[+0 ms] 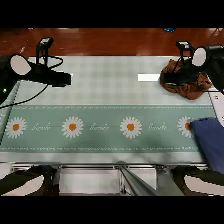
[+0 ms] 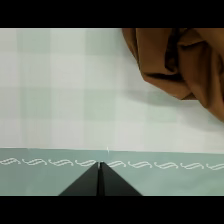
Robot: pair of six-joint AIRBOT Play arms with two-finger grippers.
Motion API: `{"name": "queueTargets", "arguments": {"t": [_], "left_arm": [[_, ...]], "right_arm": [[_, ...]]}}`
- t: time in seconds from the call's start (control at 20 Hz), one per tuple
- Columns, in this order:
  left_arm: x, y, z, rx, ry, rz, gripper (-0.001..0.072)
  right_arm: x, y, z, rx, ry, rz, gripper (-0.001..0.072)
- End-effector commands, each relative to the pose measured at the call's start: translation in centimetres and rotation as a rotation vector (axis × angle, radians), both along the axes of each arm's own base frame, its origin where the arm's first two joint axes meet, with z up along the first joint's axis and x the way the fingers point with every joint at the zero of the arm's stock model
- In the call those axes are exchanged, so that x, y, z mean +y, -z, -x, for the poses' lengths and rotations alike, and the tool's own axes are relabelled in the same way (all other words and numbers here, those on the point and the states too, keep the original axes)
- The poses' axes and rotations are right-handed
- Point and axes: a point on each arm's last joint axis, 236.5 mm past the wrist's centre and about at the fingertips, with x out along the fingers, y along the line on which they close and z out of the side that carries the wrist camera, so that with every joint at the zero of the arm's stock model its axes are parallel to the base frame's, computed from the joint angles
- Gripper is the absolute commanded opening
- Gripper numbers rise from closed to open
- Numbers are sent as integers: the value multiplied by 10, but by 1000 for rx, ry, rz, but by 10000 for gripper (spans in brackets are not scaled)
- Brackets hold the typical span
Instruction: Fold the shirts.
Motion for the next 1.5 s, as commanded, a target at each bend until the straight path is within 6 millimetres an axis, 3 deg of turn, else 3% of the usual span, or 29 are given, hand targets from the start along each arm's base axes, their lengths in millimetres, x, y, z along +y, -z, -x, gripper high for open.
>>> {"name": "queueTargets", "arguments": {"t": [0.0, 0.75, 0.85, 0.9, 0.95, 1.0, 1.05, 1.1, 1.2, 1.35, 1.45], "left_arm": [[0, 0, 0, 0, 0, 0, 17], [0, 0, 0, 0, 0, 0, 17], [0, -5, -9, -43, -10, 6, 18], [0, -10, -18, -83, -20, 12, 37], [3, -16, -30, -138, -34, 10, 131], [7, -22, -41, -194, -46, -4, 405], [12, -26, -51, -232, -63, -10, 511], [16, -28, -58, -257, -76, -10, 510], [24, -26, -64, -267, -97, -12, 509], [30, -18, -67, -255, -109, -16, 509], [40, -11, -72, -266, -88, -82, 509]], "right_arm": [[0, 0, 0, 0, -1, 0, 23], [1, -1, -3, -14, -1, -4, 23], [1, -8, -22, -99, -14, 1, 24], [-7, -17, -39, -177, -22, 43, 80], [-22, -28, -56, -259, -27, 114, 320], [-39, -41, -73, -344, -28, 195, 416], [-55, -51, -86, -411, 3, 245, 416], [-74, -55, -97, -462, 65, 263, 416], [-108, -38, -110, -483, 202, 206, 416], [-149, 23, -109, -378, 334, 130, 415], [-166, 67, -104, -295, 368, 85, 415]]}}
